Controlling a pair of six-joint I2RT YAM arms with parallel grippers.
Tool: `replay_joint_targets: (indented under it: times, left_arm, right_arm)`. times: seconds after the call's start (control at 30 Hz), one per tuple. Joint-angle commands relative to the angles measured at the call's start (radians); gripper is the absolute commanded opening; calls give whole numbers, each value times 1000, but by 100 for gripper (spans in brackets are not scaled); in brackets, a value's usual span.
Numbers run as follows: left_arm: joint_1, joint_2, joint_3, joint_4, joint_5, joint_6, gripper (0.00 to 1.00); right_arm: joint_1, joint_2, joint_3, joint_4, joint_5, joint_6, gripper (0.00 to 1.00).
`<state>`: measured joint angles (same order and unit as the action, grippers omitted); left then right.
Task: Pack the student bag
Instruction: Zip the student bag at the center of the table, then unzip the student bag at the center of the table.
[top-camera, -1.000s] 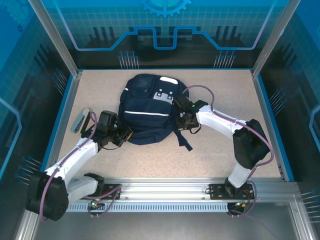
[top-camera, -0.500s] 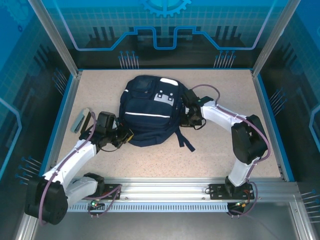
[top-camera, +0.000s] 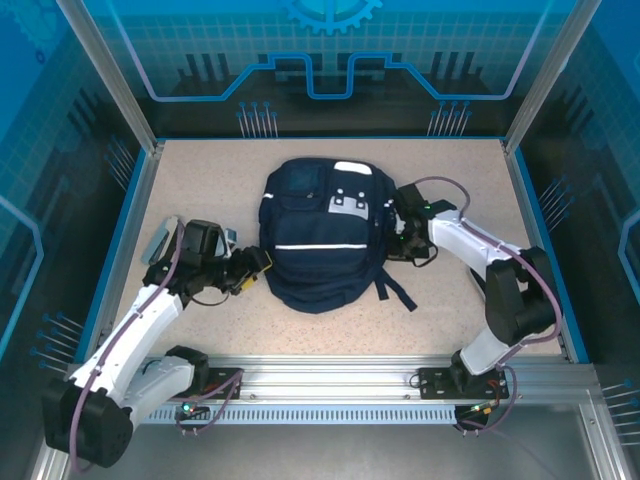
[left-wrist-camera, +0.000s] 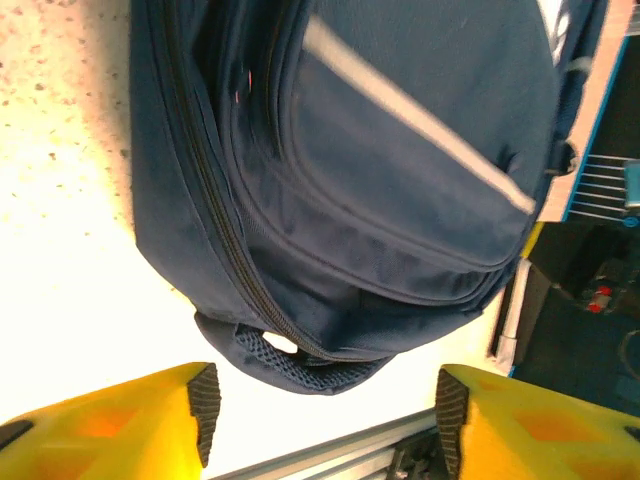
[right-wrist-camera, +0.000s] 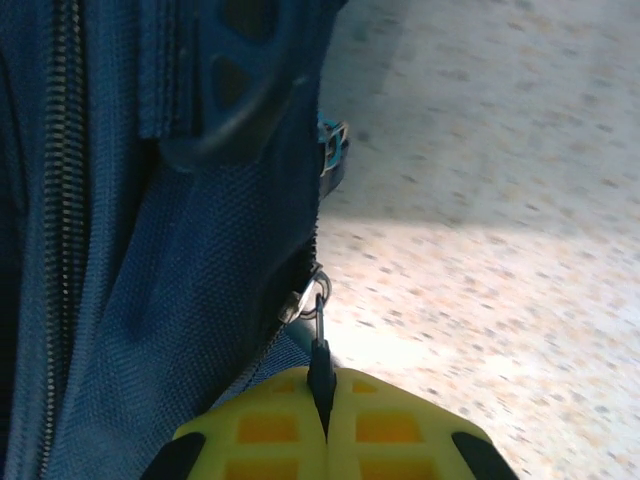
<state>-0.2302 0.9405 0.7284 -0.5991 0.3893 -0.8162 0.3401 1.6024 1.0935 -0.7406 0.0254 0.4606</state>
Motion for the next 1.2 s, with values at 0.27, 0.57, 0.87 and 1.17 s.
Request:
replay_joint_targets:
  times: [0.27,0.57,0.87,1.17]
  left_arm:
    - [-230,179,276,-80,-195,168,71]
    - [-286,543,511,1,-199,221,67]
    - [-296,818,684,38,-215,226,56]
    - [-296,923,689,40,-346,229,46]
  right_arm:
    - [-148,-159,46,-35,-161,-48,51]
    - [-149,83,260,-36,-237,-49,43]
    - [-148,321,435,-67,-173,-85,32]
    - [-120,444,519,-119,-101,-109,30]
